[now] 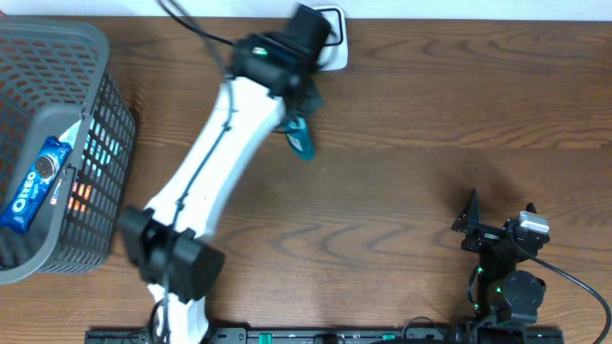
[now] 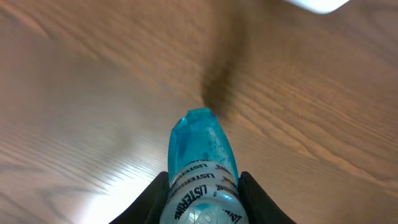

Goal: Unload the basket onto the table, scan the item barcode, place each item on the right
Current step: 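Lift the mouthwash bottle out and carry it toward the scanner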

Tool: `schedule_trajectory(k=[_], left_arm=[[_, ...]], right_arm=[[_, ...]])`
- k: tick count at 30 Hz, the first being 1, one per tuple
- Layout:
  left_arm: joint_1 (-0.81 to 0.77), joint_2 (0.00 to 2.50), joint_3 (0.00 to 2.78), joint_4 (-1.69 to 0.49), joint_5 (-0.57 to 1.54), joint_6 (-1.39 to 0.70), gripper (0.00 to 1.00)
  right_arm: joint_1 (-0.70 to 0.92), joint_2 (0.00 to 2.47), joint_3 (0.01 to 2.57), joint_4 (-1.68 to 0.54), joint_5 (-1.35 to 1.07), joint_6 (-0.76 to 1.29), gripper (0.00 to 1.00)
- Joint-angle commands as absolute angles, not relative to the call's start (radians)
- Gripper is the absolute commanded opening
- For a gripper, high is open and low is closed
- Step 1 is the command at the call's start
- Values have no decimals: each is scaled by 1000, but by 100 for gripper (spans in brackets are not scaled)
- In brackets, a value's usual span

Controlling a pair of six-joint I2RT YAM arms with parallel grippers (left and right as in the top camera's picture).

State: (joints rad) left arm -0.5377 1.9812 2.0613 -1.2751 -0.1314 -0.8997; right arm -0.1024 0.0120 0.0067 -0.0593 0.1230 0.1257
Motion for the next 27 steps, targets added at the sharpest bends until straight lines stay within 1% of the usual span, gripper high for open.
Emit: schedule_trajectory(k=[1, 5, 9, 12, 13, 14, 15, 18, 19, 21, 23, 24, 25, 27], left_arm=[[-614, 2057, 2065, -1273, -177, -1114, 27], [-708, 2183, 2065, -1235, -179, -1290, 27], [-739, 2200, 2065, -1221, -222, -1324, 28], [-754, 2199, 2065, -1216, -247, -1322, 38], [-754, 2199, 2065, -1217, -248, -1322, 38], [-754, 2199, 2065, -1217, -248, -1321, 45], [-754, 2199, 2066, -1217, -248, -1315, 56], [-754, 2199, 2066, -1217, -249, -1298, 72], [-754, 2199, 2066, -1217, -249, -1295, 79], [-754, 2197, 2066, -1217, -249, -1295, 87], [-751, 2191, 2066, -1217, -253, -1285, 99], [-751, 2188, 2066, -1217, -256, -1275, 100], [-751, 2181, 2067, -1217, -257, -1258, 98], [-751, 2164, 2067, -1220, -257, -1246, 98]], right_arm=[[-104, 7, 6, -63, 121, 137, 99], [-104, 7, 6, -63, 121, 137, 99], [-104, 7, 6, -63, 121, 137, 99], [-104, 7, 6, -63, 121, 137, 99], [-104, 7, 6, -63, 121, 137, 99], [-104, 7, 6, -63, 121, 137, 99], [-104, 7, 6, -63, 121, 137, 99], [-104, 7, 6, -63, 121, 137, 99], [-104, 7, 6, -63, 121, 137, 99], [-104, 7, 6, -63, 121, 137, 99], [-104, 7, 6, -63, 121, 137, 99], [-104, 7, 6, -63, 121, 137, 99], [-104, 7, 6, -63, 121, 137, 99], [-104, 7, 6, -63, 121, 137, 99]])
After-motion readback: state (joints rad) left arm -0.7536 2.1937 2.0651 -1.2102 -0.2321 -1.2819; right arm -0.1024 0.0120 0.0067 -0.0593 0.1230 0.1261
